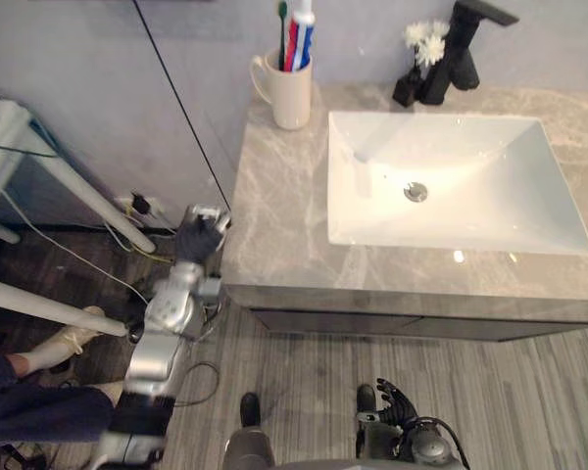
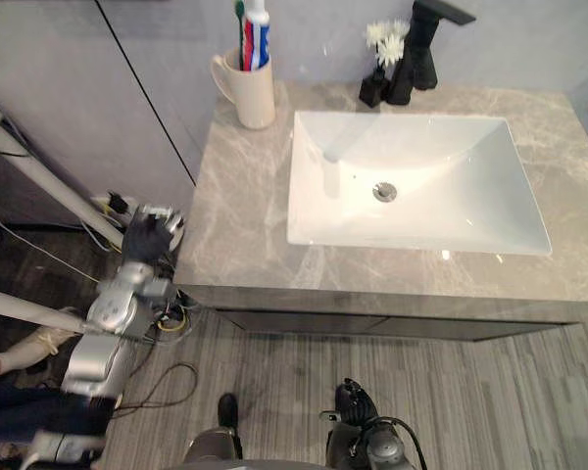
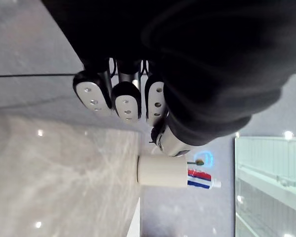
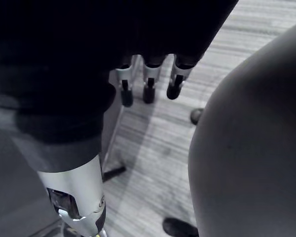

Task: Organize washtable

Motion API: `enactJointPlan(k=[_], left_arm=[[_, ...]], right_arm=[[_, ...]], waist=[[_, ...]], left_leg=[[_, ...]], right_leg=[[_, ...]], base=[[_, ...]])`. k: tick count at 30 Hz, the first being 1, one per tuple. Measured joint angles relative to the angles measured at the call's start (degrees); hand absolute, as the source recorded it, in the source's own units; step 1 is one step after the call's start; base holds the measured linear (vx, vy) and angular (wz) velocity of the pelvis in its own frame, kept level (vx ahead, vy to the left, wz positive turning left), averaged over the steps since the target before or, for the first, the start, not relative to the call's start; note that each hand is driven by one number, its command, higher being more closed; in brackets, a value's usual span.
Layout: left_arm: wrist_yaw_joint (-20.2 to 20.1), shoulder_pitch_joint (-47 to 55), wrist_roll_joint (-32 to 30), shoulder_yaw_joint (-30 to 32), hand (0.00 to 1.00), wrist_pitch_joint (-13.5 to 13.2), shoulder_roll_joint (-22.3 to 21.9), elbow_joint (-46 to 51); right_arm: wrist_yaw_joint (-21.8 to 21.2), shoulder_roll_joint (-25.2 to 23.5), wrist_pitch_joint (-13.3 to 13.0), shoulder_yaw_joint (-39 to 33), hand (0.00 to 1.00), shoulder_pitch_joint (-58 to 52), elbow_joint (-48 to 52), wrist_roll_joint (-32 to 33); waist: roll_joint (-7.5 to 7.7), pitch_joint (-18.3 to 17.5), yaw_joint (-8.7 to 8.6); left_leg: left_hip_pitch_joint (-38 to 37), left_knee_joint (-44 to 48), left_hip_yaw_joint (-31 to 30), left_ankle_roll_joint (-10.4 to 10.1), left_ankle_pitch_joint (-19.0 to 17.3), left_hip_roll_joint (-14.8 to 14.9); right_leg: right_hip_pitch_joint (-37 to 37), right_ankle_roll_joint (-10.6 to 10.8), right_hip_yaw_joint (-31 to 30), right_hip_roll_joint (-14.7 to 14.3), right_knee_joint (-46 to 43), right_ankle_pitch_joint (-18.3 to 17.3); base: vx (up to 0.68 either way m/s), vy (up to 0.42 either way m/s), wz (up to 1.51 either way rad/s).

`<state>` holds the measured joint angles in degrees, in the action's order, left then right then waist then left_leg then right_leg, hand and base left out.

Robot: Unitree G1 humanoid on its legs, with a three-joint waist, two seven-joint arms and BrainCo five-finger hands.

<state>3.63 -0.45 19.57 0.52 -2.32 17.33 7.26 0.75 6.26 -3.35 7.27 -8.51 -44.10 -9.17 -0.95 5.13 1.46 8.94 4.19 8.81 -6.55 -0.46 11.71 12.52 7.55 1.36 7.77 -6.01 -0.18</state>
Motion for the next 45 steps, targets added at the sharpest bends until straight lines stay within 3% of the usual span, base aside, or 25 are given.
enactJointPlan(k=[2, 6, 14, 20, 23, 26, 27, 33, 36, 40, 45], left_arm=[[-1.39, 6.60, 0.12, 0.34, 1.00, 0.06, -3.08, 0.17], [-2.61, 14.71, 0.05, 0.74, 1.00, 0.80, -7.00, -0.90], [-5.01, 24.38, -1.83, 6.76, 1.00, 0.98, -14.04, -16.52], [-7.57, 27.53, -1.80, 11.35, 1.00, 1.19, -18.50, -36.98], [-8.43, 24.68, -5.84, 18.60, 1.00, 0.68, -19.67, -52.95], [-7.27, 21.61, -10.93, 24.84, 1.00, 1.35, -19.08, -62.21], [-6.80, 21.26, -12.02, 26.53, 0.00, 1.74, -19.06, -63.71], [-4.66, 19.75, -17.07, 31.69, 0.00, 2.16, -19.26, -66.55], [-4.37, 18.49, -17.18, 31.55, 0.00, 2.15, -18.60, -67.60], [-2.26, 15.15, -17.01, 29.81, 0.00, 1.87, -18.47, -67.54], [-1.19, 12.66, -17.50, 26.07, 0.00, 1.65, -17.14, -67.28]], right_arm=[[-0.73, -0.15, 0.01, -1.15, 0.00, -0.72, -1.23, -0.53], [-1.07, -0.40, 0.08, -2.38, 0.00, -1.18, -2.61, -0.86], [-1.05, -1.55, -0.05, -7.29, 0.00, -3.42, -2.89, -0.95], [-1.03, -2.50, -0.26, -9.52, 0.00, -3.81, -3.73, -0.40], [-0.96, -3.58, -0.54, -9.55, 0.00, -3.52, -5.15, -0.33], [-1.00, -3.61, -0.58, -9.86, 0.00, -3.29, -7.14, -0.36], [-1.02, -3.70, -0.57, -10.26, 0.00, -3.02, -7.90, -0.39], [-1.08, -4.60, -0.57, -13.63, 0.00, -1.98, -11.46, 0.09], [-1.08, -4.66, -0.60, -13.51, 0.00, -1.66, -12.63, 0.09], [-1.02, -4.17, -0.56, -11.42, 0.00, -0.67, -13.04, 0.07], [-0.88, -3.66, -0.59, -7.47, 0.00, 0.46, -12.85, 0.06]], waist=[[-0.52, -1.62, 1.16], [-0.15, -3.79, 1.08], [0.32, -6.41, 1.12], [0.51, -6.88, 1.21], [0.53, -7.50, 1.73], [0.46, -8.61, 2.60], [0.09, -8.67, 2.60], [0.73, -9.57, 2.47], [1.50, -9.57, 2.48], [0.85, -8.44, 2.48], [2.00, -7.18, 2.41]], left_leg=[[-1.56, 0.69, -0.04, -0.18, -0.89, 0.02], [-3.07, 0.71, -0.26, -0.55, -1.16, -0.02], [-6.22, 0.13, -1.13, -0.60, -1.15, -0.19], [-6.97, -0.28, -2.22, -0.41, -1.26, -0.92], [-8.24, -1.79, -2.23, -0.47, -1.21, -0.91], [-9.66, -3.26, -2.22, -0.65, -1.08, -1.17], [-10.17, -3.96, -2.25, -0.78, -1.00, -1.25], [-10.73, -6.34, -3.45, -1.27, 0.19, -1.71], [-10.69, -6.26, -6.02, -1.30, 0.38, -1.74], [-10.26, -6.07, -8.68, -1.57, 0.56, -1.61], [-8.04, -6.08, -10.25, -1.60, 1.29, -1.55]], right_leg=[[-1.99, 0.14, 0.20, 0.11, 0.09, -0.43], [-4.21, -0.12, 0.69, 0.27, 0.31, -1.24], [-8.17, -0.14, 2.02, 0.54, 1.24, -1.63], [-9.47, 0.55, 3.25, 1.38, 1.24, -2.23], [-10.43, 0.59, 3.42, 1.30, 1.65, -2.32], [-11.45, 0.67, 3.45, 1.40, 2.47, -2.39], [-11.66, 0.73, 3.51, 1.42, 2.75, -2.44], [-12.46, 0.56, 4.61, 1.55, 4.15, -2.31], [-14.19, 0.51, 7.32, 1.57, 4.14, -2.73], [-15.10, 0.31, 10.15, 1.49, 3.33, -4.28], [-12.93, 0.02, 11.79, 1.69, 0.98, -6.20]], base=[[0.02, 0.014, 0.05], [-0.01, 0.007, 0.04], [-0.01, -0.001, 0.06], [-0.01, 0.006, 0.11], [0.00, 0.000, 0.00], [0.03, 0.005, 0.02], [0.05, 0.009, 0.04], [0.10, 0.011, 0.08], [0.12, -0.009, 0.42], [0.02, -0.029, 0.36], [-0.03, -0.024, 0.19]])
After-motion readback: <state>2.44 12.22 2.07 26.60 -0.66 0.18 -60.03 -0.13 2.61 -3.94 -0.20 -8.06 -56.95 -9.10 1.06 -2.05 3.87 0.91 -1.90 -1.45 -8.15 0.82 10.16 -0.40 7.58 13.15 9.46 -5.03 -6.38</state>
